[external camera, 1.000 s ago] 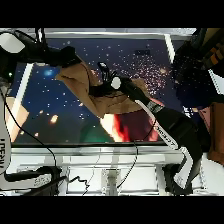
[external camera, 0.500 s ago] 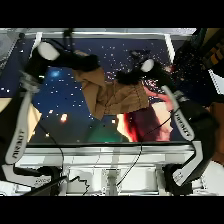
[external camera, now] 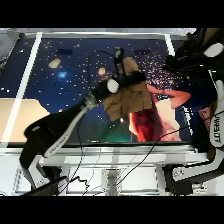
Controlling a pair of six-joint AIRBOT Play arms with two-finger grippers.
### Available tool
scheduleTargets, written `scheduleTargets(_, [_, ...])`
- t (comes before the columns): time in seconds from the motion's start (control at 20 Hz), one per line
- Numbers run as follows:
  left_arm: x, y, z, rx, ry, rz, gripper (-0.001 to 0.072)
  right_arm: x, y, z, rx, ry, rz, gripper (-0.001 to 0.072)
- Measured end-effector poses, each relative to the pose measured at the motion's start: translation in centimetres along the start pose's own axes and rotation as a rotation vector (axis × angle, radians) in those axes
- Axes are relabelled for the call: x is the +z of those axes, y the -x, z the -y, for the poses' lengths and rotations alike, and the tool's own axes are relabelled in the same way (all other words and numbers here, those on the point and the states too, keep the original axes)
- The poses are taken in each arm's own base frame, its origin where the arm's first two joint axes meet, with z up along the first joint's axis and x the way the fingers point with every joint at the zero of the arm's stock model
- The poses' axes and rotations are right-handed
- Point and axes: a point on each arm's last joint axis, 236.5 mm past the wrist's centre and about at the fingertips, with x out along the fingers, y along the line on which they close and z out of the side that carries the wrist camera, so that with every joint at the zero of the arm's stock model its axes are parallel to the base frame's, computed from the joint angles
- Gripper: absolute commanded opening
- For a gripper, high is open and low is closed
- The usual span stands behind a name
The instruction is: Fold the clothes and pants, and hang the long-sleeved shirts on hangers.
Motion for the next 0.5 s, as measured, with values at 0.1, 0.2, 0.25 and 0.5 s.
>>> scheduleTargets(0.1, [-1.2, -1.2, 0.5, -0.009, 0.028, 0.042, 0.0702, 0.2, 1.3, 1.9, -0.031, -0.011, 0.012, 0.0391])
scheduleTargets(0.2, [-1.7, -1.5, 0.7, -0.013, 0.037, 0.052, 0.0702, 0.2, 2.0, 3.6, -0.075, -0.009, 0.012, 0.0471])
scheduleTargets(0.25, [-1.6, -1.5, 0.7, -0.013, 0.045, 0.053, 0.0702, 0.2, 2.1, 4.3, -0.096, -0.008, 0.011, 0.0471])
scheduleTargets(0.5, [1.4, 0.9, -1.1, 0.018, 0.02, -0.019, 0.0683, -1.3, -0.2, 6.9, -0.114, -0.009, -0.066, 0.0521])
